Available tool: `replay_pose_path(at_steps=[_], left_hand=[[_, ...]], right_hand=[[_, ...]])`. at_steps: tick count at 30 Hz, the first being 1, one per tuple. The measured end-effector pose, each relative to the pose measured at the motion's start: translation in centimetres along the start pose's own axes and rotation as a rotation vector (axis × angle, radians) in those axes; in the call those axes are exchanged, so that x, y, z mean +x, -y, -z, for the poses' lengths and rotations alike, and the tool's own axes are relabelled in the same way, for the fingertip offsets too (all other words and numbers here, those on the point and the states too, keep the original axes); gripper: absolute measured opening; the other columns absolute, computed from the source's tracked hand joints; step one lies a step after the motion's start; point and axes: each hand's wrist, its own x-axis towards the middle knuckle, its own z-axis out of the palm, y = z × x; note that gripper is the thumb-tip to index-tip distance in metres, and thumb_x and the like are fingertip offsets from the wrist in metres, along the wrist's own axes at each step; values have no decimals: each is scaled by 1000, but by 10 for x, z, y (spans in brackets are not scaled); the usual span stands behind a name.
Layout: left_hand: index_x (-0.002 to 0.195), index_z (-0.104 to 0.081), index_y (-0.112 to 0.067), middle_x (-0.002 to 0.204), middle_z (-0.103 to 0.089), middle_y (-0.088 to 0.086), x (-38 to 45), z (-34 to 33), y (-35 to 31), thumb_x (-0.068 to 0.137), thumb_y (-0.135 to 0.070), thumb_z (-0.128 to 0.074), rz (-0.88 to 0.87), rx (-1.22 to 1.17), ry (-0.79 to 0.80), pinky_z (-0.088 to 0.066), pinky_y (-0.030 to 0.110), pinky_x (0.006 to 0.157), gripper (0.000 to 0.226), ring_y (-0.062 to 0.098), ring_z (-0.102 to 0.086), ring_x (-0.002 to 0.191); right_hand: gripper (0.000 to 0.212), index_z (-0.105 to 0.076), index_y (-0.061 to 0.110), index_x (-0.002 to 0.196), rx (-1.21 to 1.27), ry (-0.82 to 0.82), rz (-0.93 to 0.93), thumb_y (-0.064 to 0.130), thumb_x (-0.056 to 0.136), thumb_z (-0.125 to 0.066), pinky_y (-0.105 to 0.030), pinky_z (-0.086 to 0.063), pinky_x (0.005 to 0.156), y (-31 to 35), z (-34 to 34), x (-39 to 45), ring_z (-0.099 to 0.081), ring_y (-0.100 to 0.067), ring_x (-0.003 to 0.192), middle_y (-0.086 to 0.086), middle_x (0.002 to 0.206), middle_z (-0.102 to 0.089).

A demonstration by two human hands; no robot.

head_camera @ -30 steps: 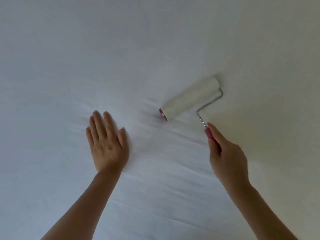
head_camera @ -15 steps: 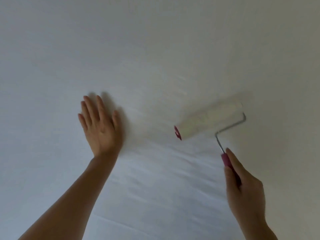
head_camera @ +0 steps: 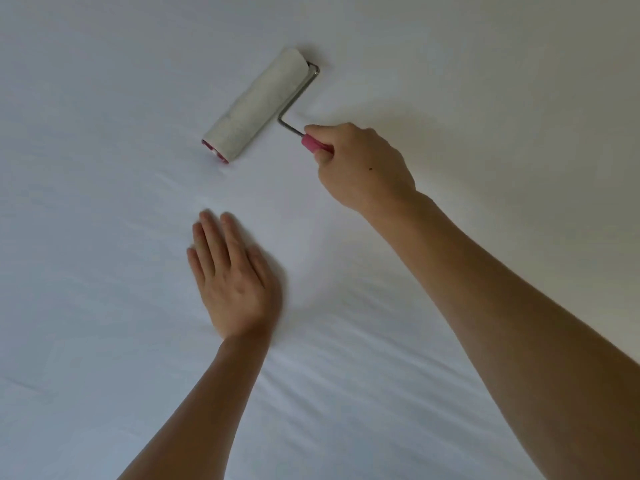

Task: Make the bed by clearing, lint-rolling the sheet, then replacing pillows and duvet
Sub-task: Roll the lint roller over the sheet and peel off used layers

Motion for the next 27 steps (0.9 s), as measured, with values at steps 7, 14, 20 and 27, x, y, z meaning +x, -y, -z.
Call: replay_pose_path(at_steps=[7, 14, 20, 27], left_hand=[[151, -28, -3, 158, -21, 20, 1, 1, 1, 100, -22, -27, 1, 15, -3, -4, 39, 121, 54, 34, -18, 147], [151, -26, -4, 159, -19, 20, 1, 1, 2, 100, -22, -28, -5, 23, -2, -5, 41, 121, 55, 34, -15, 148], [151, -27, -3, 159, -19, 21, 3, 1, 4, 100, -24, -28, -29, 27, -4, -6, 44, 121, 55, 35, -15, 148], [152, -23, -4, 159, -15, 22, -6, 15, -1, 101, -35, -29, -119, 56, 98, -8, 53, 119, 59, 38, -13, 147]], right_hand=[[43, -49, 45, 134, -14, -53, -7, 46, 94, -33, -34, -40, 67, -86, -10, -88, -63, -38, 90, -11, 98, -70], [38, -42, 56, 129, -79, -60, -199, 44, 93, -35, -15, -30, 45, -167, 7, -209, -49, -13, 46, 20, 60, -52], [57, -21, 74, 128, -135, 27, -344, 39, 88, -41, -17, -36, 38, -205, 24, -291, -53, -6, 47, 13, 57, -58], [38, -54, 36, 134, -99, -41, -383, 32, 99, -39, -17, -25, 41, -234, 10, -340, -34, 0, 40, 21, 49, -34]])
